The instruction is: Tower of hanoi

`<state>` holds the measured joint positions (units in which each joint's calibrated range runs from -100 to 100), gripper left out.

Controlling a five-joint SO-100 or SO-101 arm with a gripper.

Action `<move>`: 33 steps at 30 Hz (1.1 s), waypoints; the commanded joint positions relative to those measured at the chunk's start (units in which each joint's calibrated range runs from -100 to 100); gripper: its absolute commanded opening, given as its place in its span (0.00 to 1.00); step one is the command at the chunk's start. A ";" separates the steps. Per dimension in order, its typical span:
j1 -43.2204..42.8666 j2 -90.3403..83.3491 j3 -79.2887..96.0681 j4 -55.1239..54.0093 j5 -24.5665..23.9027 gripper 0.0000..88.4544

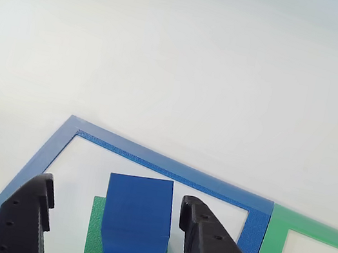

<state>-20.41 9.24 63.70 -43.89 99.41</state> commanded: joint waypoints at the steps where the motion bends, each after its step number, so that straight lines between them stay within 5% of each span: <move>1: -0.83 -0.26 -1.41 -1.32 0.59 0.21; 33: -0.98 -3.87 -1.05 3.86 0.59 0.01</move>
<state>-21.57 9.57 63.70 -43.09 99.61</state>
